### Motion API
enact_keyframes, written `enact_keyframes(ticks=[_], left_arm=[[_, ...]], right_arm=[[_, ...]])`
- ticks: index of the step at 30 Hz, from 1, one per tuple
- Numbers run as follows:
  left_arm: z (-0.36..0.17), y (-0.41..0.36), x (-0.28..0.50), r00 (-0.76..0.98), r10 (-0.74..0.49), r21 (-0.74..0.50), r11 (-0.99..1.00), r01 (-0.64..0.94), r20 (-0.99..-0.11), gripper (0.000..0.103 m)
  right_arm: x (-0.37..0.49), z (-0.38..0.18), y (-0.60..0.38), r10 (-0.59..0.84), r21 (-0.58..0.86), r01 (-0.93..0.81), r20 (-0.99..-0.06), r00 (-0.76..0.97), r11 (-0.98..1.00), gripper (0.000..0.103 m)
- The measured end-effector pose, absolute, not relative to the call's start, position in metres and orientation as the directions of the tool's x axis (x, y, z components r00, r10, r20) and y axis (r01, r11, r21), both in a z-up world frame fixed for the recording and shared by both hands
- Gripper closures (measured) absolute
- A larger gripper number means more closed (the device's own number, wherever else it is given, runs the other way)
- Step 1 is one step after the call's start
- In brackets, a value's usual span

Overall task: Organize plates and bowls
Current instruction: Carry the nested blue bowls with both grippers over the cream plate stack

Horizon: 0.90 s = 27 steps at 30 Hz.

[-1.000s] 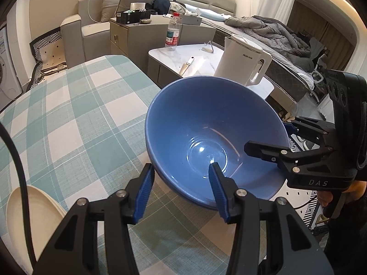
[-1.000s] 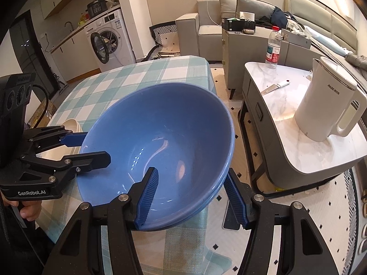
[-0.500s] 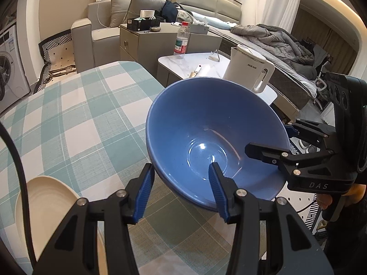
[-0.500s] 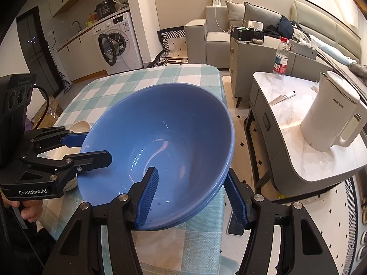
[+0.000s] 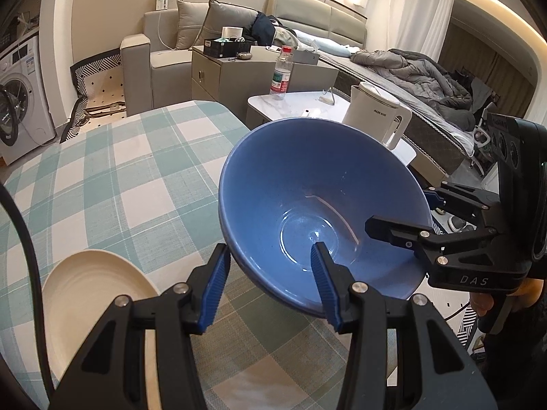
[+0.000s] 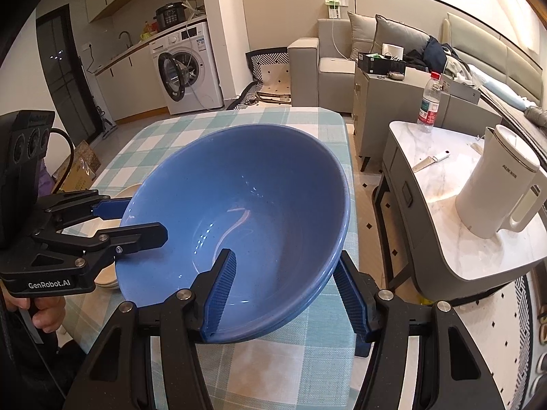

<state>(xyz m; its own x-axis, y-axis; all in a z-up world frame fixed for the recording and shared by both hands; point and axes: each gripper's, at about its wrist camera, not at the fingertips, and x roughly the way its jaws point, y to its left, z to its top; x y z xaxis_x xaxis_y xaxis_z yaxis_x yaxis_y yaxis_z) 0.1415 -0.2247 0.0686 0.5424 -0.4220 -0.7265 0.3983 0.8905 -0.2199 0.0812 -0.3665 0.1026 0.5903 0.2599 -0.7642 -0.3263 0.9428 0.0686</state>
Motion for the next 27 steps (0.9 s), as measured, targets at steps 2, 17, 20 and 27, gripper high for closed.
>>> enact_keyframes(ticks=[2, 17, 20, 27], left_arm=[[0.069, -0.220, 0.140, 0.546, -0.420, -0.222, 0.893, 0.392, -0.725, 0.055], [0.071, -0.184, 0.132, 0.582, -0.393, -0.226, 0.913, 0.340, -0.712, 0.055], [0.071, -0.176, 0.131, 0.587, -0.388, -0.229, 0.916, 0.329, -0.710, 0.055], [0.070, -0.154, 0.130, 0.599, -0.374, -0.231, 0.924, 0.303, -0.708, 0.055]], right_arm=[[0.080, 0.103, -0.361, 0.263, 0.069, -0.330, -0.763, 0.590, 0.941, 0.042], [0.084, 0.111, -0.323, 0.297, 0.069, -0.379, -0.752, 0.588, 0.923, 0.042], [0.085, 0.112, -0.316, 0.306, 0.072, -0.387, -0.749, 0.588, 0.919, 0.042], [0.086, 0.116, -0.291, 0.323, 0.073, -0.408, -0.741, 0.588, 0.910, 0.042]])
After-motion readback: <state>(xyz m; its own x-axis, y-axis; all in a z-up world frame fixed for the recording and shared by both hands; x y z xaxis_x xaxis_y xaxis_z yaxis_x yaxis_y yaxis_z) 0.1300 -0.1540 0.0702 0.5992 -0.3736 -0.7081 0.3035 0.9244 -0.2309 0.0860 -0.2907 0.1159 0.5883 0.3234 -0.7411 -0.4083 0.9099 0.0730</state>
